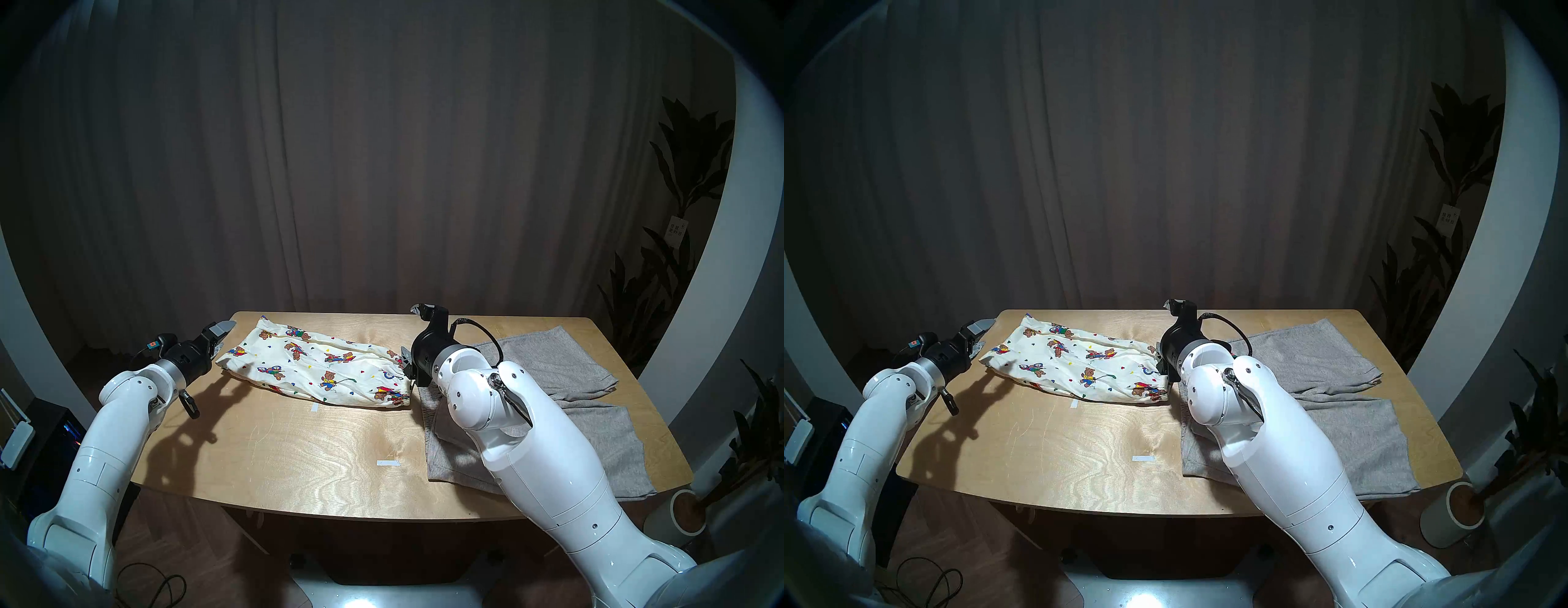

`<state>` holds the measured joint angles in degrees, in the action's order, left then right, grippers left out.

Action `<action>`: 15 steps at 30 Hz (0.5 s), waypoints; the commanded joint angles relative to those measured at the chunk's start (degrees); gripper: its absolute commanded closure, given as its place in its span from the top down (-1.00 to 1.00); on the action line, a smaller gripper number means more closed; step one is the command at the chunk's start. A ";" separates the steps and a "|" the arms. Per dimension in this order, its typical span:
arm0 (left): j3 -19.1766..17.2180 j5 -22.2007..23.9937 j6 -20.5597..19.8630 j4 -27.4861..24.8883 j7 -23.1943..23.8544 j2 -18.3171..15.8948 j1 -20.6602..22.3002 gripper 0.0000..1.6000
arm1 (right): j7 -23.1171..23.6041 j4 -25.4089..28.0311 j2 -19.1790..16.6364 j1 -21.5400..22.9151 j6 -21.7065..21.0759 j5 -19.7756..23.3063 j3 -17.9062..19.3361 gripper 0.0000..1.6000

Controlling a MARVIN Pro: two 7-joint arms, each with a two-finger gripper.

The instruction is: Fold pants twice and stack them

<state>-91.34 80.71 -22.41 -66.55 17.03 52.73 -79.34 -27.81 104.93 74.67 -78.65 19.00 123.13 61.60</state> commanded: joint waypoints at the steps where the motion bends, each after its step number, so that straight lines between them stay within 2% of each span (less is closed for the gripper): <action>1: -2.43 1.06 1.89 -5.63 -4.86 0.74 -2.76 1.00 | 0.49 2.40 -0.12 0.17 -0.16 -0.01 0.28 1.00; 15: -7.22 3.52 5.48 -15.20 -21.59 4.19 -9.05 1.00 | 0.65 4.15 -1.20 -0.36 -0.12 0.92 0.83 1.00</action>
<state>-95.89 82.92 -18.72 -76.69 0.41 55.48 -85.97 -27.81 106.79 73.37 -78.95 18.84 124.17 62.11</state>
